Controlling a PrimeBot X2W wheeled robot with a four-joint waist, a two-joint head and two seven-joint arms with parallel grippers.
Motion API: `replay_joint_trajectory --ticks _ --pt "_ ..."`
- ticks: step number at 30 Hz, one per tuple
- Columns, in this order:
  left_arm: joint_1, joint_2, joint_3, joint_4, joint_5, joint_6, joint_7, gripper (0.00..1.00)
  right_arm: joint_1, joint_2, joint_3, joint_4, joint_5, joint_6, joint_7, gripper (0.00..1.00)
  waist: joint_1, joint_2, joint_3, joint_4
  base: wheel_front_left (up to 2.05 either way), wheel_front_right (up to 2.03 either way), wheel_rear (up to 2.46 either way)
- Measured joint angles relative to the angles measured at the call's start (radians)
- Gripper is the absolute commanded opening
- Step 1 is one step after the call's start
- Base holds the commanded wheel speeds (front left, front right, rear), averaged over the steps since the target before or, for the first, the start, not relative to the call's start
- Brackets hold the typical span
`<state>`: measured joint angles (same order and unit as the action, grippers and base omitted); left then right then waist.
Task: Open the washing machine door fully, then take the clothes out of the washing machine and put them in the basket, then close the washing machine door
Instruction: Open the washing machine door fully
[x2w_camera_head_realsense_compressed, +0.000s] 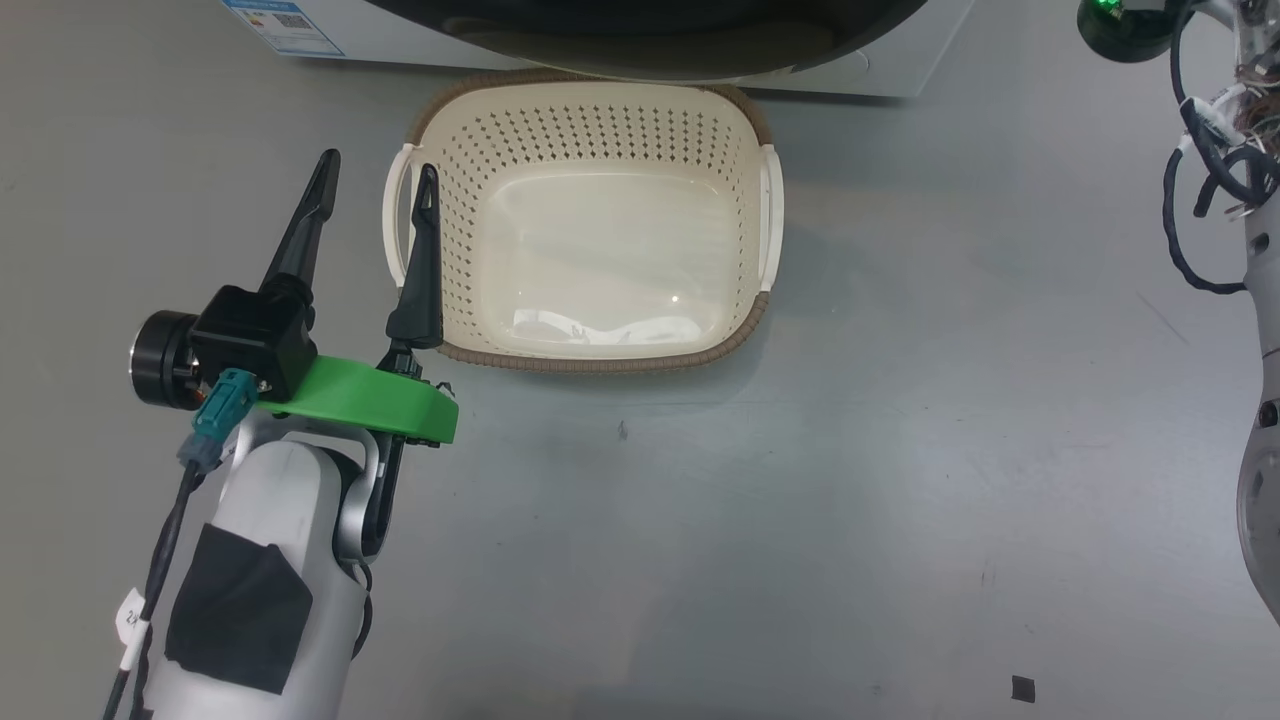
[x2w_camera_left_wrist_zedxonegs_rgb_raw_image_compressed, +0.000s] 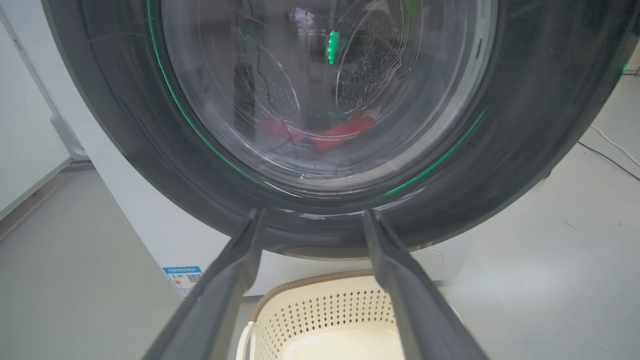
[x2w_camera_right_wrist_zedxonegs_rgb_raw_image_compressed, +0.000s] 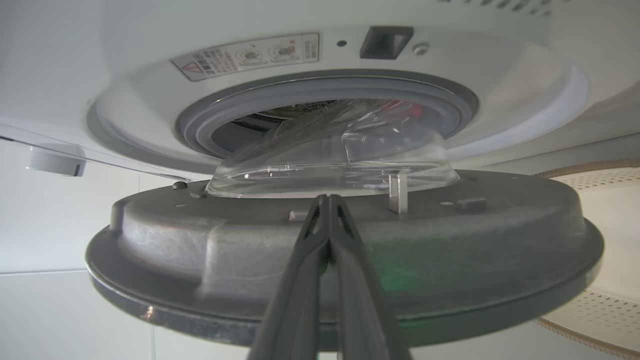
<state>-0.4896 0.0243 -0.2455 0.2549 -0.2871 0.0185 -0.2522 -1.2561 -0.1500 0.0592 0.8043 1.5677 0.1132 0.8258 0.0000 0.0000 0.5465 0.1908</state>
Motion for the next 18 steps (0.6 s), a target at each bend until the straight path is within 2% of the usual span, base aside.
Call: replay_joint_trajectory --ticks 18 --pt "0.044 0.000 0.001 0.038 0.007 0.000 0.000 1.00 0.135 0.045 0.042 -0.029 0.027 0.008 0.077 0.00 0.0000 0.0000 -0.087 -0.010 0.00 0.00 0.00"
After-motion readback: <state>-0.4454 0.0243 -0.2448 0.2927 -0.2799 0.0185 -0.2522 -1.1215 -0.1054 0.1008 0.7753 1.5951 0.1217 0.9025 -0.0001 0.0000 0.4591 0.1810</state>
